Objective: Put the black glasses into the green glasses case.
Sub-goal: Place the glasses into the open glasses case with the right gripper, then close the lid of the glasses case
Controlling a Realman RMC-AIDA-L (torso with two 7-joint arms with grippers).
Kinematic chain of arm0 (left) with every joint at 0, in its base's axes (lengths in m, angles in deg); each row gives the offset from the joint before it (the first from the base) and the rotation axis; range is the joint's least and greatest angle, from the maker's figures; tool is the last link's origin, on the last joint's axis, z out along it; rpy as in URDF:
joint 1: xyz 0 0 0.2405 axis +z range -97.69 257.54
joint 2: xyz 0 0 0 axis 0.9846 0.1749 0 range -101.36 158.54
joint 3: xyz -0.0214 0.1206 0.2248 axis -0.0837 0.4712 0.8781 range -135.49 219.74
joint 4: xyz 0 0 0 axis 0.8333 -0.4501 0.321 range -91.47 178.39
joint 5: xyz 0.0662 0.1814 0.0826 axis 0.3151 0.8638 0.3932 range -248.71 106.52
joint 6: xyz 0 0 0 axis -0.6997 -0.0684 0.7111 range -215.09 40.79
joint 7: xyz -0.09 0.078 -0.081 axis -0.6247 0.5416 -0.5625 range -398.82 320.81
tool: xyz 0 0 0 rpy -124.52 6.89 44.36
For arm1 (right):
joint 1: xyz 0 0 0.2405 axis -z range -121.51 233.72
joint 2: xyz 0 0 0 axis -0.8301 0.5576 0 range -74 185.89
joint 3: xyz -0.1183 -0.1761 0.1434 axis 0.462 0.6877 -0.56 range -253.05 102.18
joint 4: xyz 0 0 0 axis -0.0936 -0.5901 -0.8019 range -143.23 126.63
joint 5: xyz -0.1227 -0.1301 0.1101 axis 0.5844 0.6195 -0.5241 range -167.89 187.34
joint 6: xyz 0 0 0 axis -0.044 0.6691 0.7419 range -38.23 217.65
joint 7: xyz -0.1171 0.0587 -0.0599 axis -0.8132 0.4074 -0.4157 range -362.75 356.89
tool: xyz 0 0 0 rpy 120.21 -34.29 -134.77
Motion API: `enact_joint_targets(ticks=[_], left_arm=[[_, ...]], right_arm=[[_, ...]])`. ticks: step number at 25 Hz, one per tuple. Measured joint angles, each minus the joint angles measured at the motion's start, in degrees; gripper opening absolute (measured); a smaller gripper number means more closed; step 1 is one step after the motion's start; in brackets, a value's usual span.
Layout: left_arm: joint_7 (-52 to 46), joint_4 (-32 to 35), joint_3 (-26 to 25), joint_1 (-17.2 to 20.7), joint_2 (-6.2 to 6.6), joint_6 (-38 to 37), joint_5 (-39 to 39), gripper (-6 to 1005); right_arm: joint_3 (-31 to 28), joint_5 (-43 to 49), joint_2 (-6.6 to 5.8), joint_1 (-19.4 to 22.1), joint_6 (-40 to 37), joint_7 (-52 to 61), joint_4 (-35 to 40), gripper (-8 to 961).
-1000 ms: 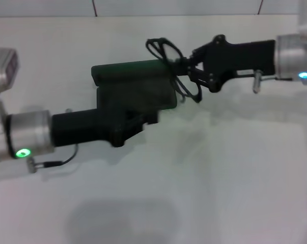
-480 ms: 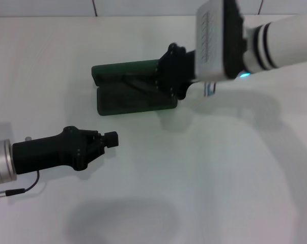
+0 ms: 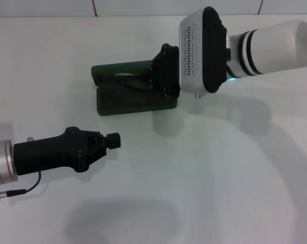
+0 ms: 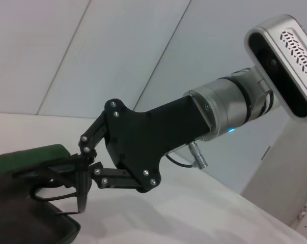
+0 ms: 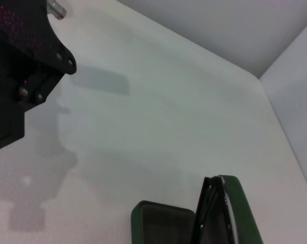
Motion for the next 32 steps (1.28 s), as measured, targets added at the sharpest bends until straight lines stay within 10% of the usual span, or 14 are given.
enact_joint_targets(ticks=[25,32], left_arm=[[0.0,-0.4,0.0,0.0,-0.69,-0.1,-0.1,35],[0.0,-0.4,-0.2,0.4,-0.70,-0.1,-0.4,36]], right_arm=[[3.1,-3.1,0.00,-0.1,4.7,-0.1,-0.4,172],[0.1,-7.2,0.00,5.9,4.0,0.1,5.5,174]])
